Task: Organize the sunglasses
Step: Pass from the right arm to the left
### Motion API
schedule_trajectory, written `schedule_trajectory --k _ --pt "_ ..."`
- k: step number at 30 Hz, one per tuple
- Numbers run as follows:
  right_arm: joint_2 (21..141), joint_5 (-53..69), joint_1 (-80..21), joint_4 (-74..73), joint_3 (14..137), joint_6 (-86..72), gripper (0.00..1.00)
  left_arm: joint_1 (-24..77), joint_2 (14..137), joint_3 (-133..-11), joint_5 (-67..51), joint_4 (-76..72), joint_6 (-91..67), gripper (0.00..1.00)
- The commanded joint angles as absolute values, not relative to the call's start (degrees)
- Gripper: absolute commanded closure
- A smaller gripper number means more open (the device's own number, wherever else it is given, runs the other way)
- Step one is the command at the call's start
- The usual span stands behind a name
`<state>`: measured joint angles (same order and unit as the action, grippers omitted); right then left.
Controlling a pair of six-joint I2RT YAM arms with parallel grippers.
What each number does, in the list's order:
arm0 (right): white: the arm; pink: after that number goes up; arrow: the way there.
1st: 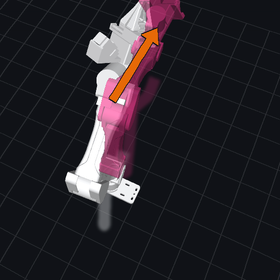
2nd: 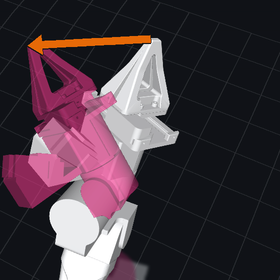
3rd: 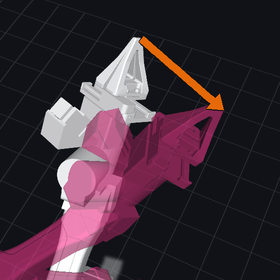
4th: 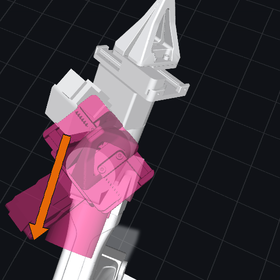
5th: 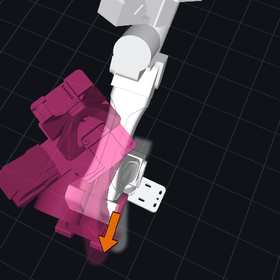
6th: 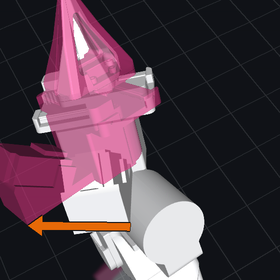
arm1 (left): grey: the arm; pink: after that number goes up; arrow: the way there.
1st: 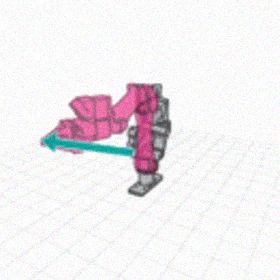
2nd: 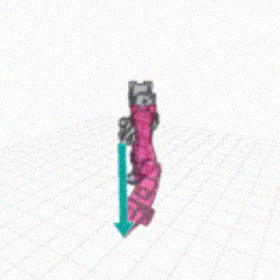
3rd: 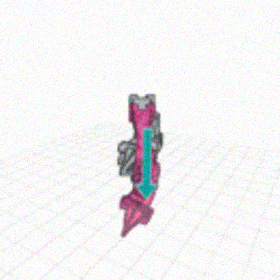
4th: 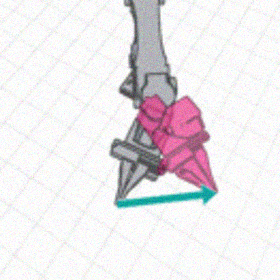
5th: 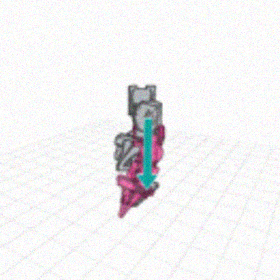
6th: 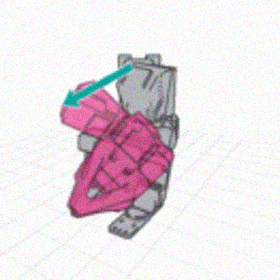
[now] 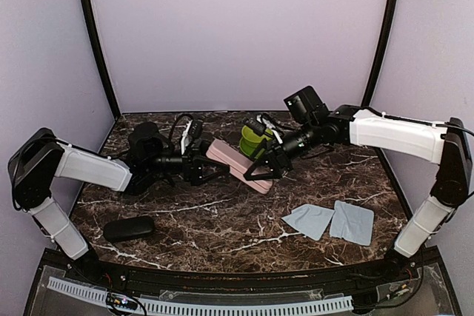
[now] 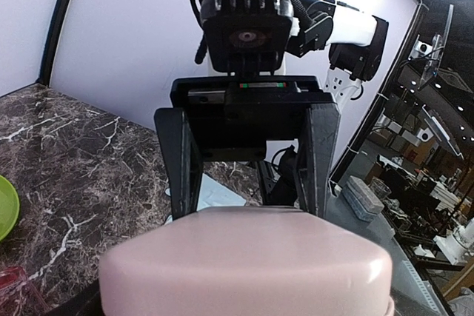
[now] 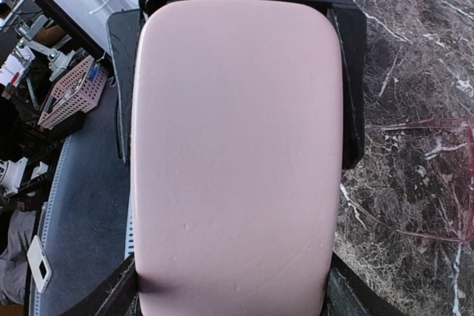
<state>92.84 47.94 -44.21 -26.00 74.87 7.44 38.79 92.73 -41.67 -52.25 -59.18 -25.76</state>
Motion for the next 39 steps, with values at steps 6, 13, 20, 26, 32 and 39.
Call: schedule_trajectory --k 6,13,20,26,32,39 --pt "93.35 50.14 -44.73 -21.42 76.34 6.61 0.90 39.41 93.36 -43.33 -54.71 -63.03 -27.16 0.29" --pt "93.82 49.67 -44.70 -20.08 75.89 4.99 0.85 39.40 92.80 -43.38 -55.02 -62.15 -26.53 0.69" --pt "94.48 47.55 -44.69 -19.51 76.45 2.91 0.54 39.38 91.44 -43.69 -53.53 -58.68 -24.14 1.00" --pt "95.41 46.92 -44.69 -18.49 76.82 1.18 0.32 39.38 91.12 -43.92 -53.02 -57.82 -24.26 1.00" --pt "96.31 47.19 -44.69 -17.83 77.29 0.27 0.17 39.38 91.14 -44.37 -53.17 -56.40 -23.49 1.00" --pt "97.01 47.31 -44.80 -17.05 77.86 -0.44 0.16 39.47 91.47 -44.56 -53.26 -55.99 -23.20 1.00"
